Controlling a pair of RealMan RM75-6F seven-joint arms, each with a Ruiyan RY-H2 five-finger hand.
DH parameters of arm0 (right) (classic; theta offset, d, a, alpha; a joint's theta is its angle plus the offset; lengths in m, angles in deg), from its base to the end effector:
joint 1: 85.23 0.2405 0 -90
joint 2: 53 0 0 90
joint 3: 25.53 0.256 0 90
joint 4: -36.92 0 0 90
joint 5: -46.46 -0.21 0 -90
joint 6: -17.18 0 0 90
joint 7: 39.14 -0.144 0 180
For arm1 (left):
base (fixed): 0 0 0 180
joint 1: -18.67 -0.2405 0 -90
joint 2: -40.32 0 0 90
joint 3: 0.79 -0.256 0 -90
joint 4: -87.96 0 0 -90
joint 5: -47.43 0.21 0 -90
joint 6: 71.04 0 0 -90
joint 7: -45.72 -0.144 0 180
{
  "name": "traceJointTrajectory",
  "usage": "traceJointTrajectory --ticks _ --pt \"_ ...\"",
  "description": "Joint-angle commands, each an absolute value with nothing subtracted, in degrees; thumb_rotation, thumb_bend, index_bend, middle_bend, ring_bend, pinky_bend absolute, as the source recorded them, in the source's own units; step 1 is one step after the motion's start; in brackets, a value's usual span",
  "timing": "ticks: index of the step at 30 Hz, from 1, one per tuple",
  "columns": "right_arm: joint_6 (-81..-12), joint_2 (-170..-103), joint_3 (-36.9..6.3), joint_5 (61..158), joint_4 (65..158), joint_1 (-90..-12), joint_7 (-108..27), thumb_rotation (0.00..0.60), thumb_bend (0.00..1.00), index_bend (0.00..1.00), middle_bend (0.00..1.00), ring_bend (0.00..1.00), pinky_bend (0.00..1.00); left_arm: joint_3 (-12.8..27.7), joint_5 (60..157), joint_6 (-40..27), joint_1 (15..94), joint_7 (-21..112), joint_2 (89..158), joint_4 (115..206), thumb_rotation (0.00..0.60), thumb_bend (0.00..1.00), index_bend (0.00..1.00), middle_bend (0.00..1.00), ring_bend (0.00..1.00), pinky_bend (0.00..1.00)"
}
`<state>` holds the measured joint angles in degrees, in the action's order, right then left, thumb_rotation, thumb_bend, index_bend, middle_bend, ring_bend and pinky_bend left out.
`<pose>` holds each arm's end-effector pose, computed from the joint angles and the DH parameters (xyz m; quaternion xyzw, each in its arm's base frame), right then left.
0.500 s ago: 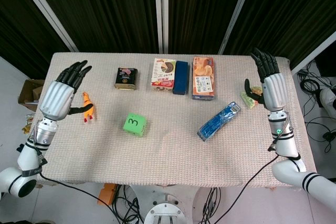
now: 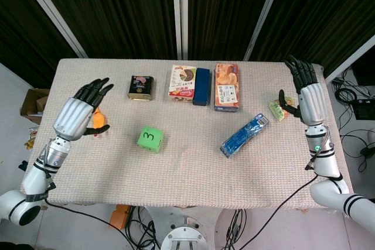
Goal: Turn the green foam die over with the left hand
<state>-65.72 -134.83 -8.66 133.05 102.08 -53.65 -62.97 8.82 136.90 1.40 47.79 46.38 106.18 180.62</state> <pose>-0.2192 -0.3642 0.1401 0.5544 -0.2902 0.6372 0.4498 -0.1903 0.3093 0.1340 -0.6991 -0.2748 -0.4874 0.4453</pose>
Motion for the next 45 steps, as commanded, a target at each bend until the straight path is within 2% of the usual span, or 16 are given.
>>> traceJointTrajectory --ticks 1,5,9,15,19,24,29,32,38,42,45 --pt "-66.93 -133.32 -10.66 133.8 103.36 -55.89 -63.99 0.6 0.48 0.0 0.0 0.0 0.0 4.19 140.41 -1.84 47.31 40.99 103.15 184.01 0.597 0.09 0.01 0.02 0.05 0.18" --pt "-69.74 -130.77 -14.21 135.22 104.99 -60.28 -64.69 0.6 0.48 0.0 0.0 0.0 0.0 -0.04 144.84 -3.99 47.38 38.92 104.61 181.26 0.599 0.09 0.0 0.05 0.05 0.18" --pt "-71.53 -128.65 -15.55 134.33 107.34 -63.81 -66.07 0.6 0.48 0.0 0.0 0.0 0.0 -2.3 148.36 -5.58 48.53 37.87 110.29 172.07 0.6 0.09 0.0 0.08 0.07 0.18" --pt "-74.76 -125.43 -16.46 135.82 110.61 -66.55 -64.24 0.6 0.48 0.0 0.0 0.0 0.0 -1.8 145.74 -11.0 51.57 41.42 116.76 165.09 0.6 0.09 0.0 0.06 0.07 0.18" --pt "-75.59 -122.62 -16.35 135.93 112.99 -67.66 -62.28 0.6 0.48 0.0 0.0 0.0 0.0 -1.61 145.95 -11.91 53.12 40.94 119.4 163.64 0.6 0.09 0.0 0.04 0.07 0.18" --pt "-76.96 -121.25 -16.14 136.06 114.89 -68.93 -61.59 0.6 0.48 0.0 0.0 0.0 0.0 -0.21 144.23 -14.47 55.51 39.7 120.16 165.36 0.6 0.09 0.0 0.02 0.07 0.18" --pt "-77.12 -121.67 -16.64 137.05 114.46 -69.28 -60.51 0.6 0.48 0.0 0.0 0.0 0.0 1.6 140.64 -20.17 58.69 36.25 117.36 170.92 0.6 0.09 0.0 0.02 0.07 0.18" --pt "-77.32 -122.09 -16.7 137.71 114.0 -69.23 -59.9 0.6 0.48 0.0 0.0 0.0 0.0 2.93 136.83 -24.87 60.79 32.12 114.6 175.98 0.6 0.09 0.01 0.02 0.07 0.18" --pt "-77.09 -122.45 -16.7 138.26 113.66 -69.12 -59.55 0.6 0.48 0.0 0.0 0.0 0.0 5.66 126.99 -31.73 64.75 22.72 112.35 180.73 0.6 0.1 0.11 0.02 0.07 0.18" --pt "-76.75 -122.37 -16.88 138.43 113.38 -69.19 -59.45 0.6 0.47 0.0 0.0 0.0 0.0 6.49 119.73 -34.72 67.6 17.25 111.41 182.46 0.6 0.14 0.11 0.04 0.07 0.18" --pt "-76.52 -122.26 -16.79 138.27 113.39 -69.23 -59.84 0.6 0.47 0.0 0.0 0.0 0.0 6.08 114.57 -35.59 69.61 13.05 111.25 183.26 0.6 0.16 0.11 0.08 0.07 0.18"
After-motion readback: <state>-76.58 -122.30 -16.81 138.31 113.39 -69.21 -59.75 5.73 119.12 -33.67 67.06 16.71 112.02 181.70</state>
